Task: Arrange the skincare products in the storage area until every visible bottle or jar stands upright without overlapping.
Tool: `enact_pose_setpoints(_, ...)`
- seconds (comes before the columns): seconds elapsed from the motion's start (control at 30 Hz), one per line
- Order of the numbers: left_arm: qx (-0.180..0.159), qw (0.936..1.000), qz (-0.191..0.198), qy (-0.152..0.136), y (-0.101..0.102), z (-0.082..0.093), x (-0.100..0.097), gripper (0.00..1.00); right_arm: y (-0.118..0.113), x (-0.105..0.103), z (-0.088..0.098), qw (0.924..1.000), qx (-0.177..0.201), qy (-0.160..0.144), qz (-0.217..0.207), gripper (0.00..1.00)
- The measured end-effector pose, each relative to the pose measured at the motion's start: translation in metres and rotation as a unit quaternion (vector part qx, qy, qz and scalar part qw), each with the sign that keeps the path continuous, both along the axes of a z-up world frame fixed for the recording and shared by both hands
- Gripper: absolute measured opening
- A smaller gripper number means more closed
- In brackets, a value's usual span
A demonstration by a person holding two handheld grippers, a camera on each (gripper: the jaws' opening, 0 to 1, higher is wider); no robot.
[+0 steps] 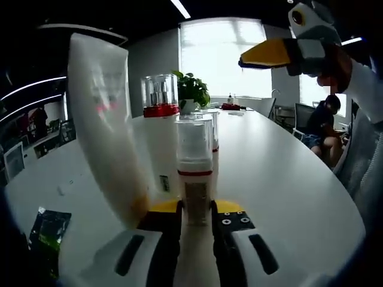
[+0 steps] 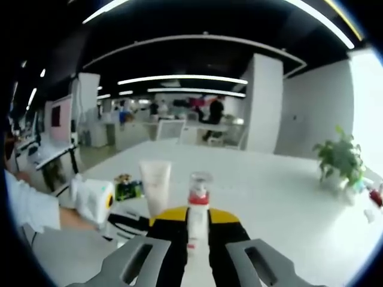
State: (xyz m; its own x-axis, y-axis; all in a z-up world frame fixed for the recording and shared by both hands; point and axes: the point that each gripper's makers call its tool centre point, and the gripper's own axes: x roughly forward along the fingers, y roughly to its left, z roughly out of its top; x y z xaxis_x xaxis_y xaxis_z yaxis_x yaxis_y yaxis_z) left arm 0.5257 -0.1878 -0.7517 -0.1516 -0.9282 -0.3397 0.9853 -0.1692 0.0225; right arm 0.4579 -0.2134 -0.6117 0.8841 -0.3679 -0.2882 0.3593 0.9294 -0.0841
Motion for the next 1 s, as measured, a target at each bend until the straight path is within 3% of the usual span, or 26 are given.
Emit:
enact_pose_setpoints(0.3, 0.006, 1.0, -0.003, 0.005, 0.0, -0.001, -0.005, 0.2, 0.001, -0.002, 0.0, 1.0, 0.003, 0.0, 0.001, 0.05)
enact_pose_setpoints(0.47, 0.017, 0.9997, -0.007, -0.014, 0.002, -0.007, -0.006, 0.2, 0.002, -0.003, 0.001, 1.0, 0.004, -0.002, 0.001, 0.05)
enact_pose_setpoints(1.0, 0.024, 0.9995, 0.003, -0.022, 0.016, 0.0, -0.002, 0.2, 0.0, -0.005, 0.005, 0.9999, 0.003, -0.009, 0.003, 0.07)
